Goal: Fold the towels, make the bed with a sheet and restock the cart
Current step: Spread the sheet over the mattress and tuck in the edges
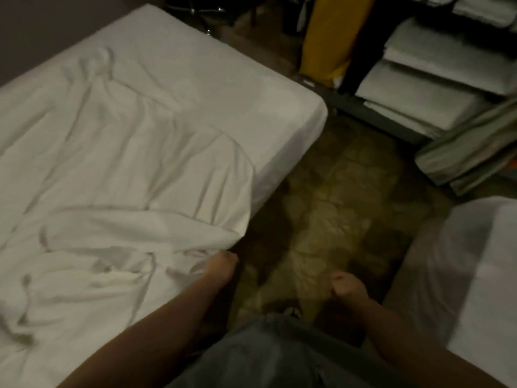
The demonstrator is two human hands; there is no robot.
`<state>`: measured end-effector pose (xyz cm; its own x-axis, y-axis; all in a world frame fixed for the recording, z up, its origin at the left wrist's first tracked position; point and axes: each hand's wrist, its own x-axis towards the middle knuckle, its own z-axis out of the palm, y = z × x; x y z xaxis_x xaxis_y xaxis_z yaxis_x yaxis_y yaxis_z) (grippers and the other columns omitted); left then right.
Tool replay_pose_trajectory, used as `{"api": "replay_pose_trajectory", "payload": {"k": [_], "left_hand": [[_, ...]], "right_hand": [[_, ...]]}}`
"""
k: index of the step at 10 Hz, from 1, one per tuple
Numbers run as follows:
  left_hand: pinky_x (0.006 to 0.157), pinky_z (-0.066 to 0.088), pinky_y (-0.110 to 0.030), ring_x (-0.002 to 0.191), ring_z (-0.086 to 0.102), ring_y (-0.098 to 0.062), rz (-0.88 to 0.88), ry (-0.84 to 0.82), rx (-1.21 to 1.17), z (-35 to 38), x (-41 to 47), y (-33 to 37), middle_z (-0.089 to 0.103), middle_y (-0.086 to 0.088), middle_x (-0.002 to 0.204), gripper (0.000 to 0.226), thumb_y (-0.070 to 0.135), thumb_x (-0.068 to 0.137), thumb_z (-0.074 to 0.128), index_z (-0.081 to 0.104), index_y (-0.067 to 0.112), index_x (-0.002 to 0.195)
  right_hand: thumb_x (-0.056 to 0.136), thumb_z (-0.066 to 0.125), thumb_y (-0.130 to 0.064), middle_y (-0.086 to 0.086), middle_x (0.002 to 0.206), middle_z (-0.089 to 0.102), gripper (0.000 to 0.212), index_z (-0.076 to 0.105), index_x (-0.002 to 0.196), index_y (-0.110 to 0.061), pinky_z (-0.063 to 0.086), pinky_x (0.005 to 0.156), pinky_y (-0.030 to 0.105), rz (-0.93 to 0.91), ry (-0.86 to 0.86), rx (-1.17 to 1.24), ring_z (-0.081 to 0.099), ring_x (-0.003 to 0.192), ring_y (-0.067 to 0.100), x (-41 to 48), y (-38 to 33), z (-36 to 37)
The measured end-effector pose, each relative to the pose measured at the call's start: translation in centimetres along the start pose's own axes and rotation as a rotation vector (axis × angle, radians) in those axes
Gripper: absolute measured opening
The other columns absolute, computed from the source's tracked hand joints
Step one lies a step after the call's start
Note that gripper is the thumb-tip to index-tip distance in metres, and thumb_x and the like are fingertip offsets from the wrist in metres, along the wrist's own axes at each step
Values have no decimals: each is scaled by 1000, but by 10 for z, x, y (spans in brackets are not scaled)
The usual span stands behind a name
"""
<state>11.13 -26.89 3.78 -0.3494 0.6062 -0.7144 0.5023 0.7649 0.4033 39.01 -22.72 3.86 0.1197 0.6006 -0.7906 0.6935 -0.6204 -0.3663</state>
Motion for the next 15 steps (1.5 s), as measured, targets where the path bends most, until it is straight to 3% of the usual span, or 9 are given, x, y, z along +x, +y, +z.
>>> {"api": "replay_pose_trajectory", "payload": {"k": [1,3,5,7,9,10,11,12,15], "left_hand": [[92,38,-30,116,53,-27,94,-113,136,36,4,69,58,-16,125,37,25,102,34,60,3,118],[92,43,-32,108,58,-31,-85,-43,96,19,64,111,63,-16,118,35,27,99,39,63,4,111],[89,45,-33,107,58,-33,-105,-55,53,20,167,214,62,-18,117,35,26,100,37,61,6,115],[97,44,-37,114,55,-34,-82,-77,115,-11,264,368,58,-19,126,39,24,100,36,57,-1,122],[92,40,-32,116,53,-30,123,-98,179,-9,334,577,57,-15,127,34,18,100,35,57,2,122],[89,45,-31,103,60,-29,192,-87,65,1,366,662,66,-12,111,28,22,97,43,64,9,110],[84,46,-29,97,62,-26,180,-59,-78,-6,398,718,66,-9,102,26,23,98,44,65,11,108],[79,44,-28,92,62,-24,85,-9,-131,-30,411,731,65,-7,99,26,23,98,43,66,12,102],[83,50,-35,89,62,-29,-446,335,-477,-122,468,646,67,-13,95,22,19,95,47,66,9,95]], "right_hand": [[95,49,-13,15,123,61,31,60,123,-4,43,95,33,-49,38,-122,55,116,31,31,-14,-60],[99,40,-21,8,129,55,32,60,122,-10,38,100,32,-185,9,-204,50,118,28,113,-106,-128],[96,47,-16,6,130,54,34,53,130,-16,36,85,24,-324,21,-139,50,118,23,207,-211,-204],[98,44,-16,13,134,53,33,55,128,-7,36,100,28,-210,4,-318,49,123,28,289,-253,-335],[97,43,-16,11,128,57,31,58,123,-10,41,85,27,-46,36,-354,55,108,25,374,-256,-449],[97,43,-15,14,123,59,31,58,122,-4,45,87,31,-28,37,-348,57,104,27,438,-281,-503],[101,37,-15,10,117,58,27,60,112,-6,39,90,27,-135,-14,-495,51,120,28,496,-337,-551],[104,28,-15,9,132,51,34,52,126,-7,31,96,21,-198,-133,-597,45,127,22,531,-418,-568],[98,43,-22,5,120,58,28,57,122,-19,48,81,34,-701,-395,-808,56,102,24,569,-735,-446]]}}
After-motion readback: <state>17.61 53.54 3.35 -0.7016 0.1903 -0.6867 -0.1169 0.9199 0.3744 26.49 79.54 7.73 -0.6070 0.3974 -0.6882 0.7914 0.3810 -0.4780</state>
